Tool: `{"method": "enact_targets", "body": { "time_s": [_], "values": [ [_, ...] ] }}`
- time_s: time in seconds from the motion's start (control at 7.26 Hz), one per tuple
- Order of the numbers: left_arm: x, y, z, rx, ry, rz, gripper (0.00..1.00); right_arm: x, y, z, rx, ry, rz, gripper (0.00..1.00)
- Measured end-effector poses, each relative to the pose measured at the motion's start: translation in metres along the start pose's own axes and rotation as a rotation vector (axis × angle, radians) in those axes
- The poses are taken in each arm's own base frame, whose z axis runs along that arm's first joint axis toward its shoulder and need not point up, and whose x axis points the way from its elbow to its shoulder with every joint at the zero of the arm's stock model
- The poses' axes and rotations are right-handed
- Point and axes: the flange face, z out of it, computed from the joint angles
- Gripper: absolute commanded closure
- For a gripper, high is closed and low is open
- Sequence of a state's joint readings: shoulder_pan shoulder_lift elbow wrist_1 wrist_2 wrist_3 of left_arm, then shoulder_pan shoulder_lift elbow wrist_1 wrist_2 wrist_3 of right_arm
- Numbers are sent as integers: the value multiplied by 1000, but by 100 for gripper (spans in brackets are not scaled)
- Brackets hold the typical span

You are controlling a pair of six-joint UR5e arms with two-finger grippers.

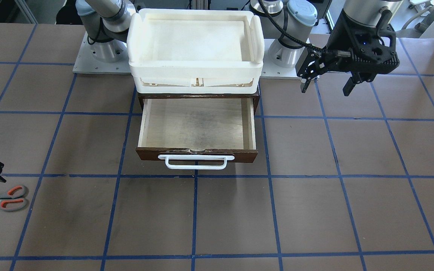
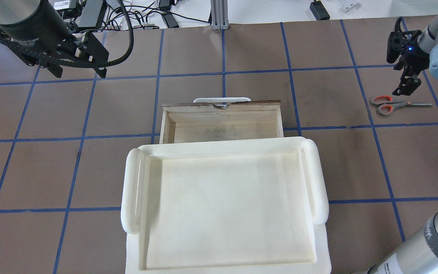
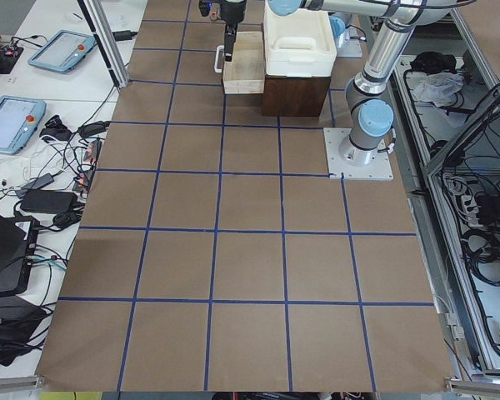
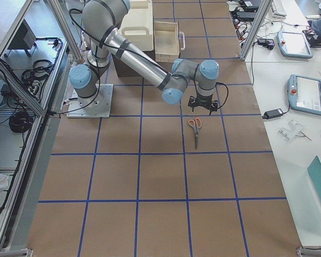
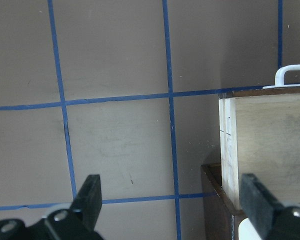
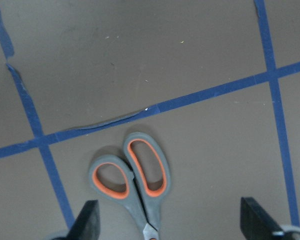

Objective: Put scissors in drawer and close it
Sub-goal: 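Move the right gripper down over the grey-and-orange scissors, then close the right gripper on the scissors blades and lift them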

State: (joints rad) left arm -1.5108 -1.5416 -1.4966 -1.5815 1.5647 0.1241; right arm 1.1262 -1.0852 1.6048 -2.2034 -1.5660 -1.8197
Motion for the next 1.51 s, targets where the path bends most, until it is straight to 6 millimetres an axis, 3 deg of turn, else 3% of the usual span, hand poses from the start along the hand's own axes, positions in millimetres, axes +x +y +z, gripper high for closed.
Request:
{"method": "enact_targets", "body": {
  "time_s": [0.41,0.55,1.24,1.51],
  "values": [
    [0,0,0,-1,0,0,0,7,39,63,35,12,-301,9],
    [0,0,1,-1,0,0,0,3,45,73,52,-21,-333,12],
    [0,0,1,-2,0,2,0,-7,66,82,41,-95,-338,18],
    [0,1,1,-1,0,2,0,-9,74,83,23,-103,-323,28]
  ]
}}
